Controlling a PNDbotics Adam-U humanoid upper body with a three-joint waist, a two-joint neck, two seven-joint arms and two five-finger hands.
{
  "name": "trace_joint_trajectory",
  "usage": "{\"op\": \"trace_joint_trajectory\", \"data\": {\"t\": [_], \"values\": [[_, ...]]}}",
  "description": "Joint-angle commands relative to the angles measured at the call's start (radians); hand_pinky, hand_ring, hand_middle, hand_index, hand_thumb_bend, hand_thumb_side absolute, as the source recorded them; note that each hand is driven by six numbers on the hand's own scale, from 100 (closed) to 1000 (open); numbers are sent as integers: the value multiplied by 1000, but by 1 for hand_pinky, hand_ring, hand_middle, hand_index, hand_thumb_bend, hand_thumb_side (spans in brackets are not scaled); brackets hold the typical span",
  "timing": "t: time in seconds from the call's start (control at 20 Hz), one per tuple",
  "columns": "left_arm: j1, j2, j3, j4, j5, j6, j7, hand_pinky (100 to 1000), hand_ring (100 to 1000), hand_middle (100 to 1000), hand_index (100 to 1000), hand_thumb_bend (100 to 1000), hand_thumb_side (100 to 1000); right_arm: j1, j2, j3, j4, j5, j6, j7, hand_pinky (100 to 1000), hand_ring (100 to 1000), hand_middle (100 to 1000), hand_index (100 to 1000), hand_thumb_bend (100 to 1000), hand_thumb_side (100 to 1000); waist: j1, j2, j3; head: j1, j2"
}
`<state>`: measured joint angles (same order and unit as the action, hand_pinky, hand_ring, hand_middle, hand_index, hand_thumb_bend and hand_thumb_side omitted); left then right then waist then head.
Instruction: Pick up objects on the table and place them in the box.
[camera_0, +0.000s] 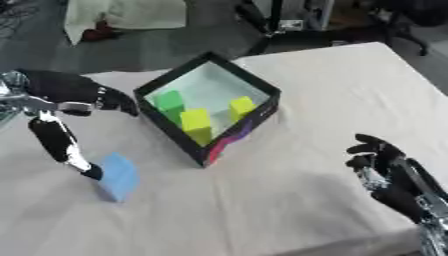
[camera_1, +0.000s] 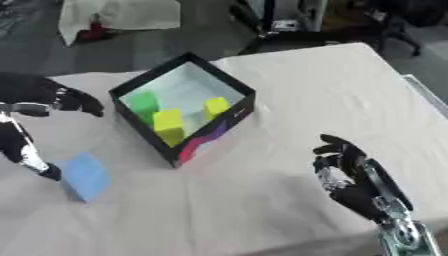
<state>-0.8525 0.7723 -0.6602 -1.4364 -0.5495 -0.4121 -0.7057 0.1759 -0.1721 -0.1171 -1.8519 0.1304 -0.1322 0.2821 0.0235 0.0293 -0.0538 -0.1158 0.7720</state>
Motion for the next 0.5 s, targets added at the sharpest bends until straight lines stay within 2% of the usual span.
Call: {"op": "trace_joint_trajectory", "data": {"t": [0.05,0.5], "values": [[-9,12,18,2,-21,-214,-201,840,856,935,975,681,602,-7,-21,-5,-11,4,-1,0,827,662,697,892,100,409,11,-22,-1,-3,-2],[44,13,25,39,-87,-250,-162,837,851,932,972,661,585,-9,-20,-5,-9,3,-1,-1,827,662,697,892,100,410,10,-19,-2,-3,-2]]}}
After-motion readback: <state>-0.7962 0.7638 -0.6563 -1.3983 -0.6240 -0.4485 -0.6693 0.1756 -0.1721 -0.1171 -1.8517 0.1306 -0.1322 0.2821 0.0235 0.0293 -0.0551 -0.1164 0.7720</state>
